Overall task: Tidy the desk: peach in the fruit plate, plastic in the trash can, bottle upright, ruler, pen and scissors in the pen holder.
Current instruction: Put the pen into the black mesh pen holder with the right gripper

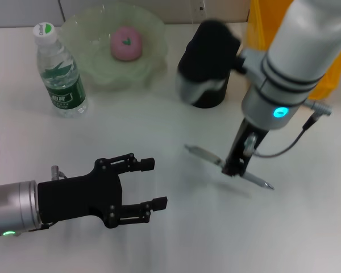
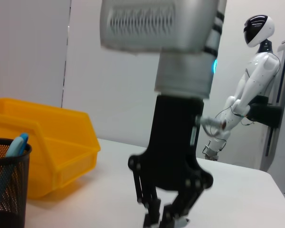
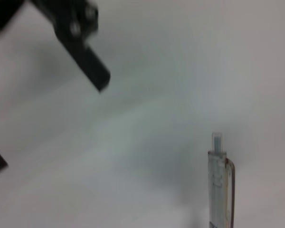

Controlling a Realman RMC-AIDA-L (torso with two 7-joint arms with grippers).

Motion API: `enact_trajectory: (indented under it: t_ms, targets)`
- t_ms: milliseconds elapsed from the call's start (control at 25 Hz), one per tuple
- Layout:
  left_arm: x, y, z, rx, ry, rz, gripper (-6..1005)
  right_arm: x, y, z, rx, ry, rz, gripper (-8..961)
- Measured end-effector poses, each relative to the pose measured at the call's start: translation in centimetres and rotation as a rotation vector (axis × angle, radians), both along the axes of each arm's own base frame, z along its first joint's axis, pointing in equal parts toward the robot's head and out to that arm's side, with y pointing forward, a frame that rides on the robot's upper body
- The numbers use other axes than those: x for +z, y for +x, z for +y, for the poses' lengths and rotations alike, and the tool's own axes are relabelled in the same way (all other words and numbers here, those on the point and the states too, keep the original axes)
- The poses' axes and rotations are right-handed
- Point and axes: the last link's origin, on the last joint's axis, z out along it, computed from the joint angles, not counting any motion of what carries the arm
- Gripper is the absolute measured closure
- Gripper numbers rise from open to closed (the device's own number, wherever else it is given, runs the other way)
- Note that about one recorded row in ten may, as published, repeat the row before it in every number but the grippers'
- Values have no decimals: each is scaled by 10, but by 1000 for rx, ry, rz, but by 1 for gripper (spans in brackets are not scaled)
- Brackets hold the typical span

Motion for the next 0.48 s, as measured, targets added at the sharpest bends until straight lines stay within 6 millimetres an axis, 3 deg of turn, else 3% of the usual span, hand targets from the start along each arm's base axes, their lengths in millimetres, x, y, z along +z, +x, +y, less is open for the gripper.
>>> enact_trajectory:
  t_ms: [360,480]
  targets:
    - [2,0,0,1,5,-7,216,45,8,7,21,93,234,824]
    - [3,0,1,2,7,-9,216,47,9,6,24,92,259,824]
